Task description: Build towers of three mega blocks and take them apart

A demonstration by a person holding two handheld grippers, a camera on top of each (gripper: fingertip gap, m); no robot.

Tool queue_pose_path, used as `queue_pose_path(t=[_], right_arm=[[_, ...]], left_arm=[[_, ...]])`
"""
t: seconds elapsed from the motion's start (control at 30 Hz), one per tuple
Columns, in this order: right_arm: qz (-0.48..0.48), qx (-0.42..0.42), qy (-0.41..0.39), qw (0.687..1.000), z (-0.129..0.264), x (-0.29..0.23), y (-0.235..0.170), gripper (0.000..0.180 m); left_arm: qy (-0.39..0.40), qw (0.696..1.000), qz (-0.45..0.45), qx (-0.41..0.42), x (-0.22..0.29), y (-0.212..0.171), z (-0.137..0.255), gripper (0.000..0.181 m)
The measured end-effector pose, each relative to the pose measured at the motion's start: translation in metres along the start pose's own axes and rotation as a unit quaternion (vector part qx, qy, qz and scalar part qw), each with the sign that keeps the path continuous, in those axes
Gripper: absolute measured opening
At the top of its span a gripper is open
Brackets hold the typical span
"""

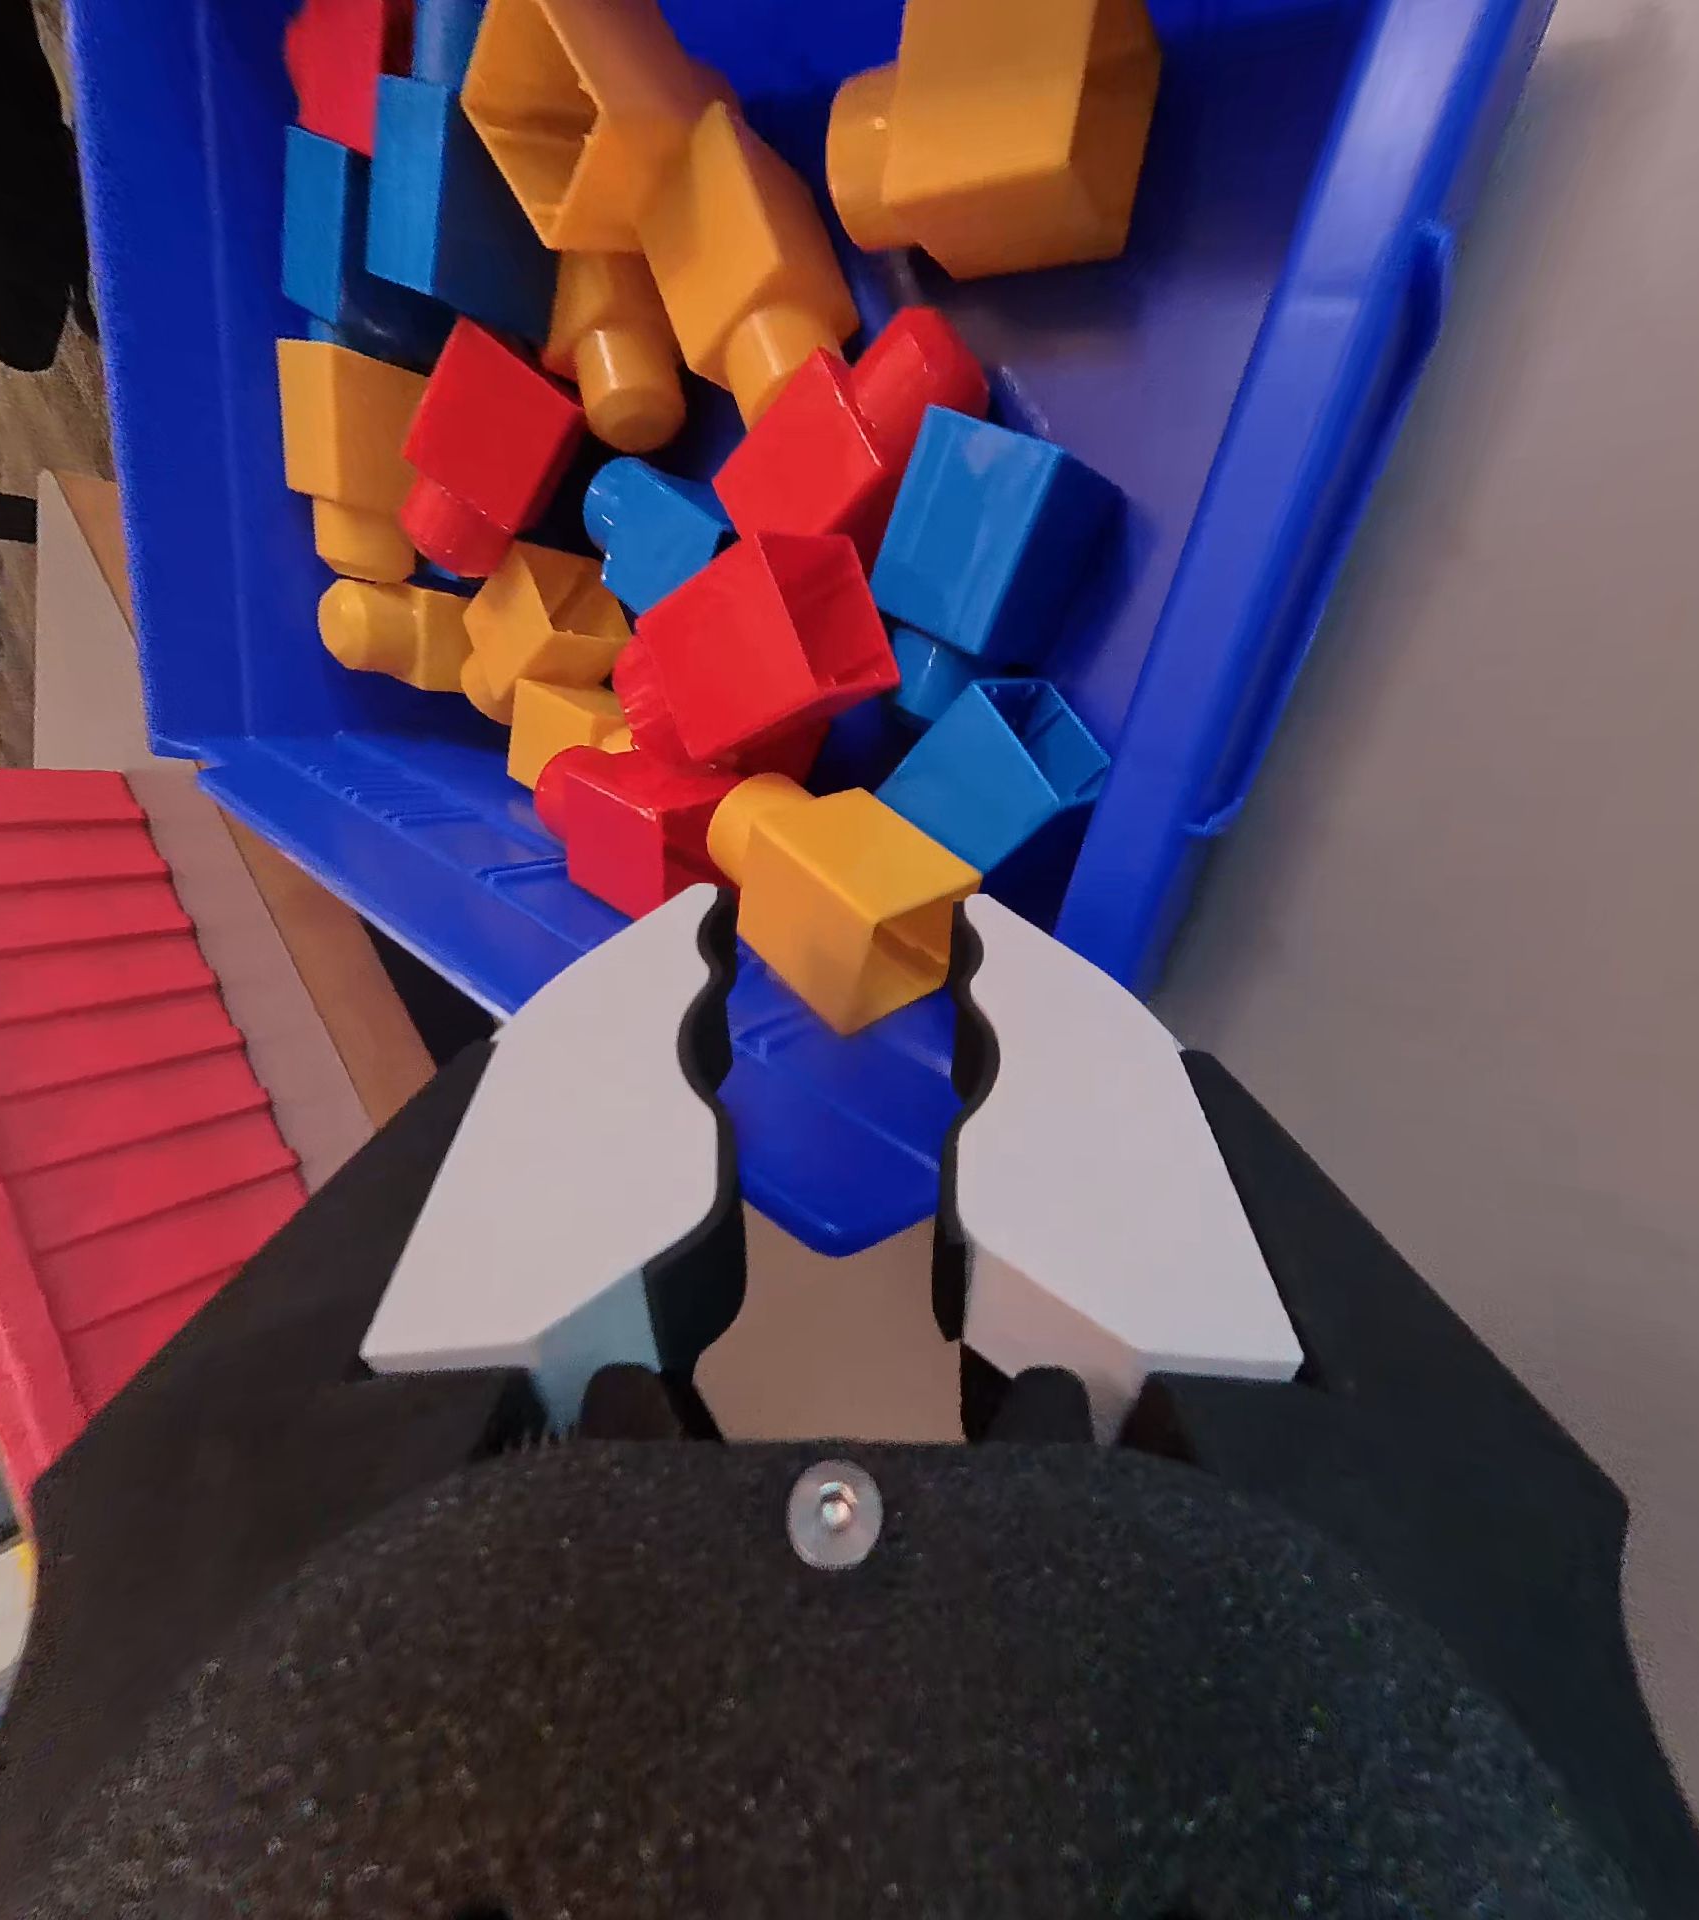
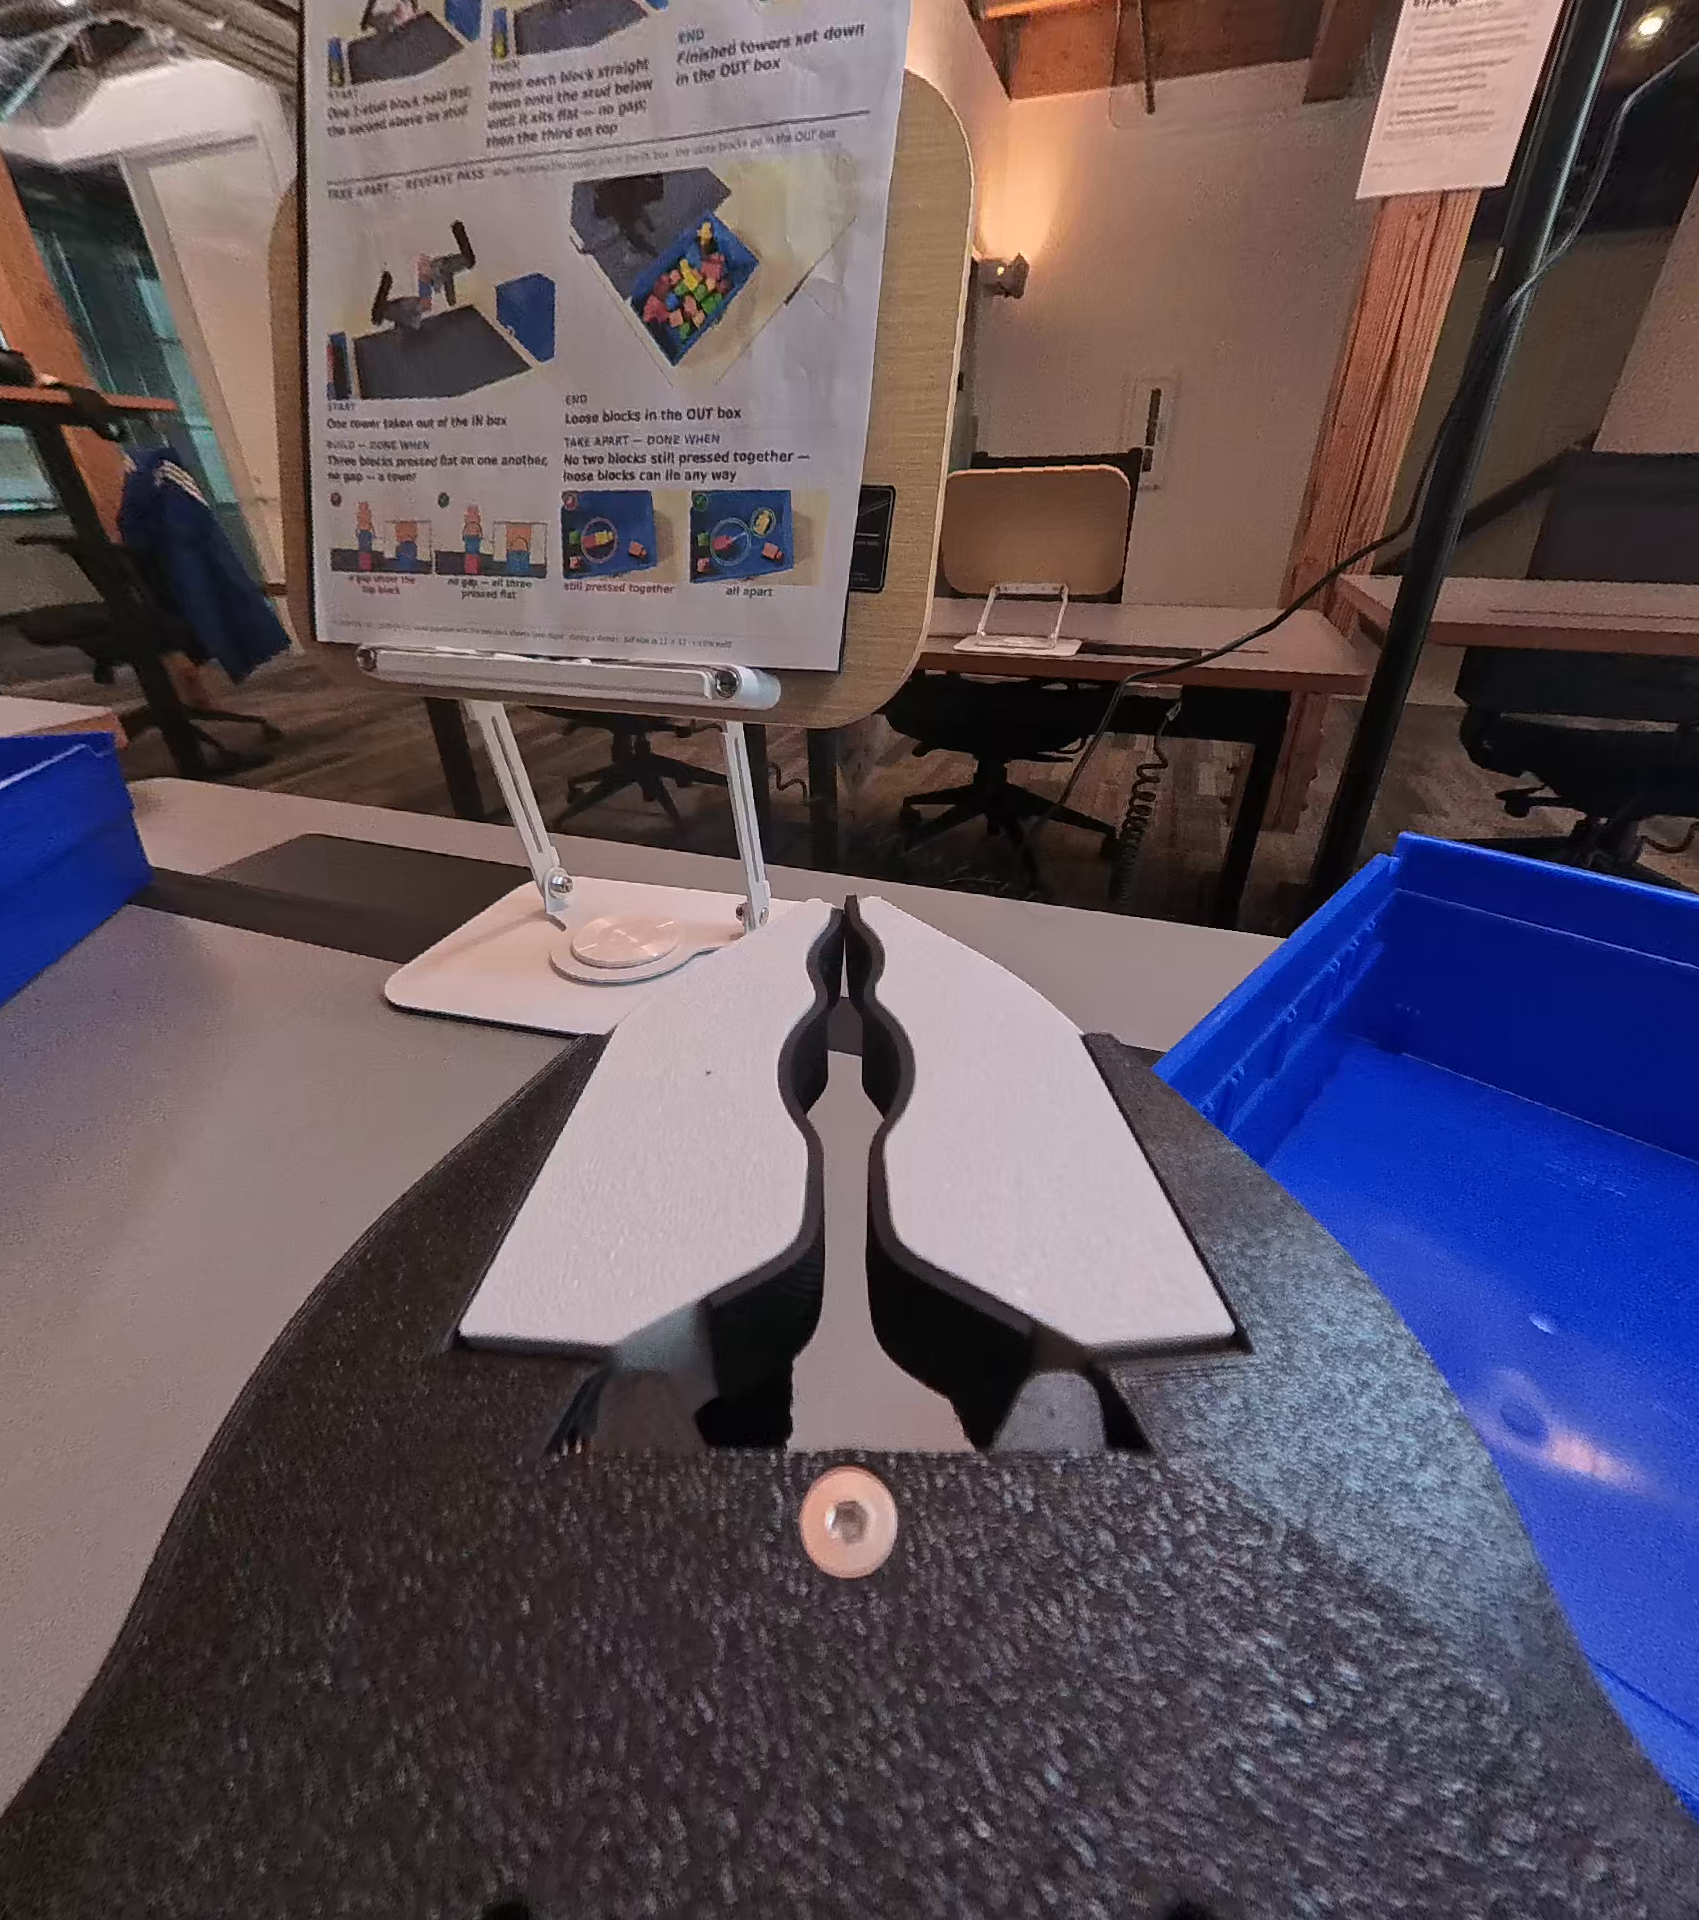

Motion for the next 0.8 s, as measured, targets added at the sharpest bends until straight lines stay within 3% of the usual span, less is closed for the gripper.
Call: queue_pose_path(t=[0.27, 0.53, 0.8], right_arm=[[0.006, -0.005, 0.007, 1.000, -0.001, -0.005, -0.001, 0.001], [0.002, -0.005, 0.007, 1.000, 0.000, -0.001, 0.000, 0.001], [0.001, -0.009, 0.011, 1.000, -0.001, -0.002, -0.001, 0.001]], left_arm=[[0.012, 0.996, -0.070, -0.057, 0.002, -0.003, -0.009, 0.043], [0.065, 0.991, -0.094, -0.076, 0.003, 0.007, -0.016, 0.009], [0.059, 0.989, -0.088, -0.099, -0.001, 0.008, -0.011, 0.024]])
Point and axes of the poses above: each gripper's, where its closed fingertips meet, z back along the fingers, y out of its top, x = y × z across the jaws, the point moved 6 cm from there along z, back along the fingers, and after that the axes turned 6 degrees about -x, right-handed, at the moved point
